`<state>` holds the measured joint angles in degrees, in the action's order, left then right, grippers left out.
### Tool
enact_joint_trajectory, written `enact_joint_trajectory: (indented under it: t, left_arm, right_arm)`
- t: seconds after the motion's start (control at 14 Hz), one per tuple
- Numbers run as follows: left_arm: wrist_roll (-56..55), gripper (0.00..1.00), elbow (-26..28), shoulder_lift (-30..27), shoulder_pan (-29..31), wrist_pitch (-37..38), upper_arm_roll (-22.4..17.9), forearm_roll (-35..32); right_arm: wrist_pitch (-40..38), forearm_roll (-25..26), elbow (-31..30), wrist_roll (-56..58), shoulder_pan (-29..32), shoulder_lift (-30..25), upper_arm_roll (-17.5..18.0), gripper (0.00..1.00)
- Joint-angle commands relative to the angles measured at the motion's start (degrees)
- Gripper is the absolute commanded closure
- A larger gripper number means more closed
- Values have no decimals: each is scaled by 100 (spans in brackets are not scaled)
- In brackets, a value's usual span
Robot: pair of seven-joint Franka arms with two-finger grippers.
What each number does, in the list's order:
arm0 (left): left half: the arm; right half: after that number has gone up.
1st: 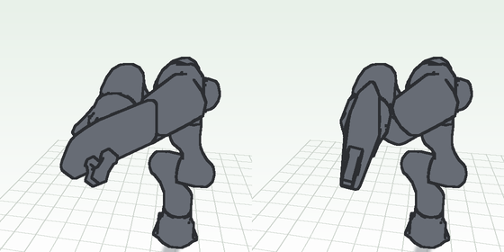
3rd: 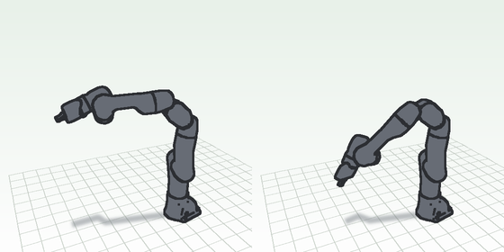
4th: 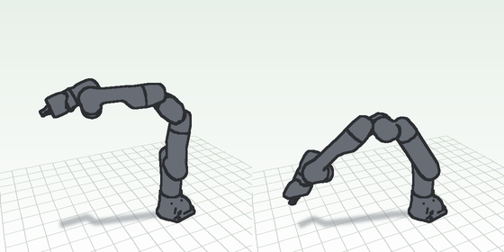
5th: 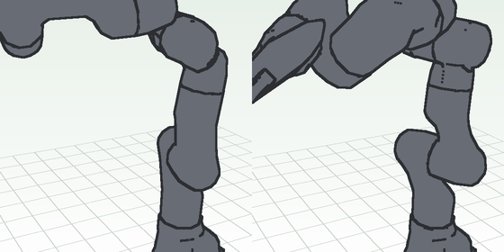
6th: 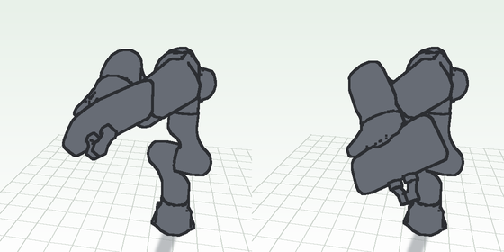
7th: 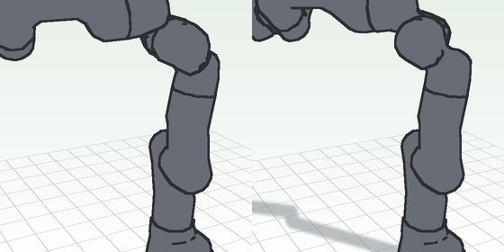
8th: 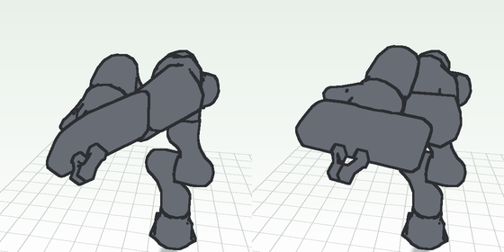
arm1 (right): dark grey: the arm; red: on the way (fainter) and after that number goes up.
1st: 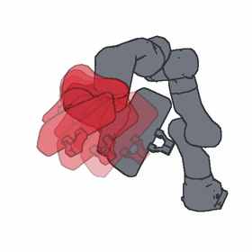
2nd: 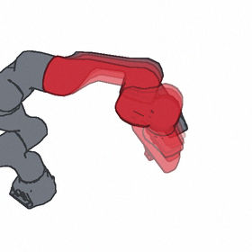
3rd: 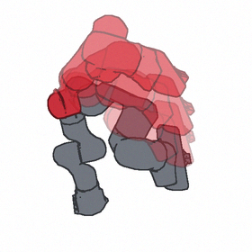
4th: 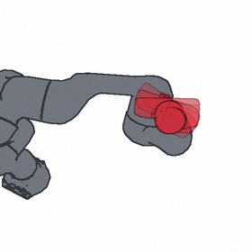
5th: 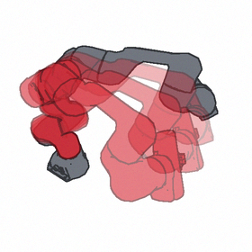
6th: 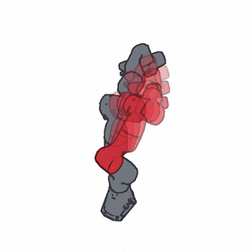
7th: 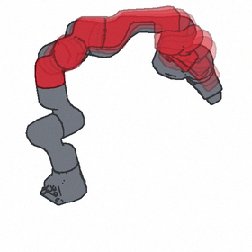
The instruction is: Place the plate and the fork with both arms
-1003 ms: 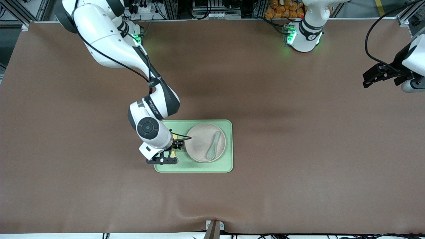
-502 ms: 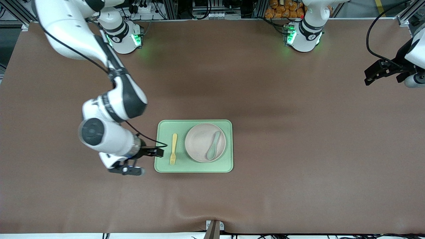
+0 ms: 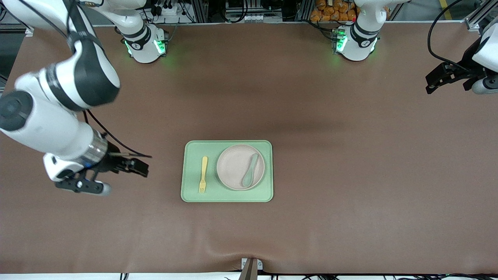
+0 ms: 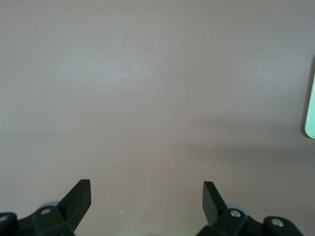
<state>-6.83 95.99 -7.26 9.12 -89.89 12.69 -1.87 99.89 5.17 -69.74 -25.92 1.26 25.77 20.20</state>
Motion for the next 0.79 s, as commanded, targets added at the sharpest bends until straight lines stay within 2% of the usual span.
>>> enact_joint_trajectory:
  t: [0.0,0.14,0.29,0.43,0.57,0.72]
  left_arm:
    - [-204,0,157,-179,63,-46,58,186]
    - [-222,0,148,-179,55,-46,67,257]
    - [-231,0,148,-170,55,-63,76,336]
    - [-231,0,131,-161,46,-64,85,336]
    - [-248,0,113,-135,20,-64,102,319]
    - [-327,0,122,-135,19,-72,181,327]
  right_arm:
    - [-636,72,-198,34,190,-747,178,0]
    - [-847,72,-285,96,182,-1239,169,0]
    - [-1373,-173,-382,113,190,-1582,108,0]
    - [-1761,-227,-531,454,164,-1794,-147,0]
    - [-1701,-288,-961,771,155,-2110,-331,0]
    - [-1334,-472,-1584,1166,129,-2452,-673,0]
